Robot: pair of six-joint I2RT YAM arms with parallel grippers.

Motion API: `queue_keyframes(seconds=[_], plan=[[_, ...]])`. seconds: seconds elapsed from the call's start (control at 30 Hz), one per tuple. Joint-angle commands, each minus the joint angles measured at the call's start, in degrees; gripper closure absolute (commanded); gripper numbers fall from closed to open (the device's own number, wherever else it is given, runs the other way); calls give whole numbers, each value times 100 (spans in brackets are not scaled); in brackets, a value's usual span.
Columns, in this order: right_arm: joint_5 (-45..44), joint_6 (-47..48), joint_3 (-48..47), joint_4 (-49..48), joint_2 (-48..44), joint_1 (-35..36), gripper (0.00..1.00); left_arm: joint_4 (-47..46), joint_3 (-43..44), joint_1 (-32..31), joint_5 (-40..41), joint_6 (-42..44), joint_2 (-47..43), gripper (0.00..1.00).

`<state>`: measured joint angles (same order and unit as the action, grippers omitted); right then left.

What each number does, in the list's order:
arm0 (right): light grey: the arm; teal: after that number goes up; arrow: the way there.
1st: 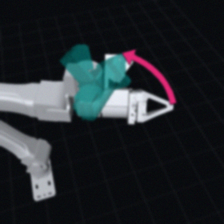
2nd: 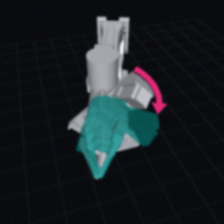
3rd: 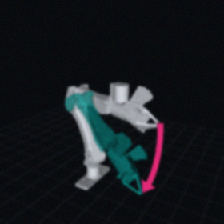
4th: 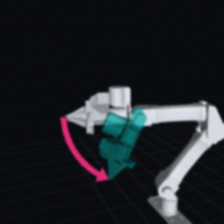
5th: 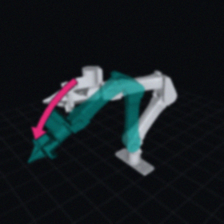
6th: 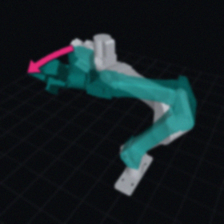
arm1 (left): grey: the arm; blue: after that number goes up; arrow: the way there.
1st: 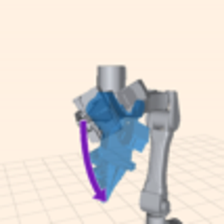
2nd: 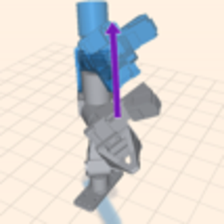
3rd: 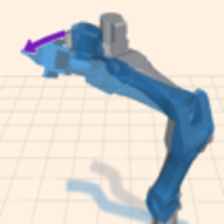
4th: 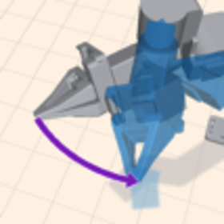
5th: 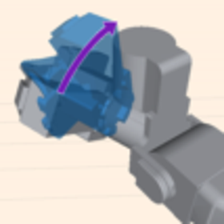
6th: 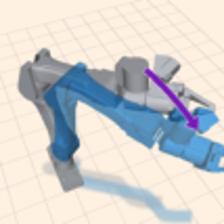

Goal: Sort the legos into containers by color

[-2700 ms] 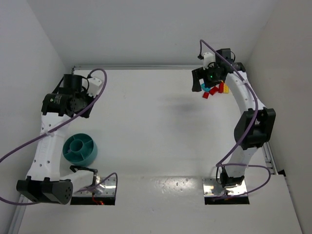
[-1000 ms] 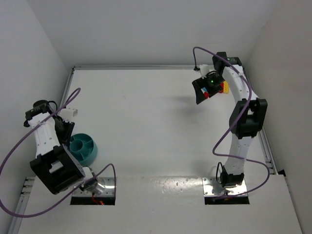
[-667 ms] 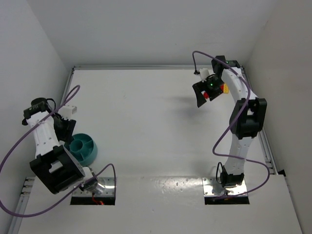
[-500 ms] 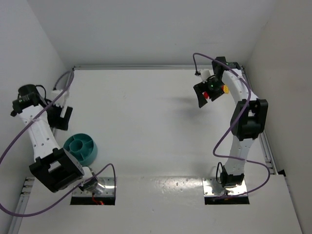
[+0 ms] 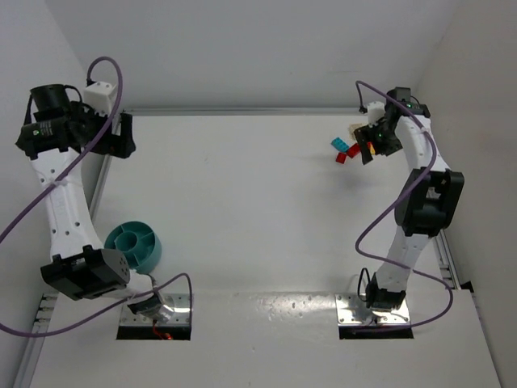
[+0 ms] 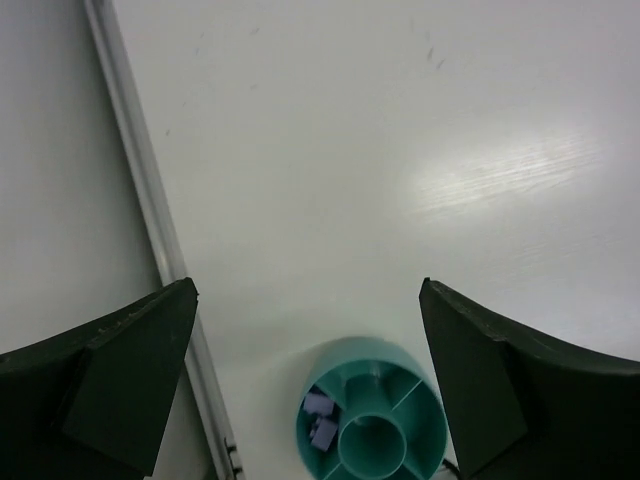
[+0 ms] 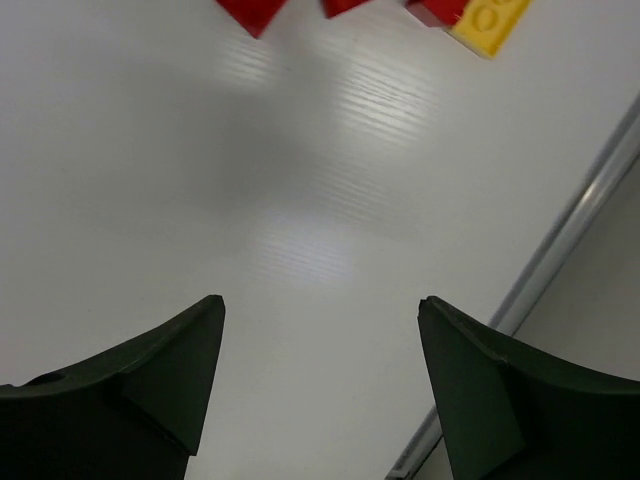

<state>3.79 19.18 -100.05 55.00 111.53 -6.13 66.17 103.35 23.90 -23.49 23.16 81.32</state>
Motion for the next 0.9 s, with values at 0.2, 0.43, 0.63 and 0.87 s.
queue_keyframes(seconds=[0.2,0.43,0.63,0.87], plan=[[-432,-678,-1304,-526,1203,-406,26,-896,-122,-1607,862,-989,-231,0],[-660,-1249,-2141,-912,2092,-687,36,-896,-69,-2336,1627,-1270,-178,0],[-364,-1584,-2676,-1018,2567,-890,43,-896,-69,-2566,1900,-1393,-178,0],[1500,-1031,-2511,-1159,2375,-874,50,-948,-245,-2724,2076,-1454,-178,0]])
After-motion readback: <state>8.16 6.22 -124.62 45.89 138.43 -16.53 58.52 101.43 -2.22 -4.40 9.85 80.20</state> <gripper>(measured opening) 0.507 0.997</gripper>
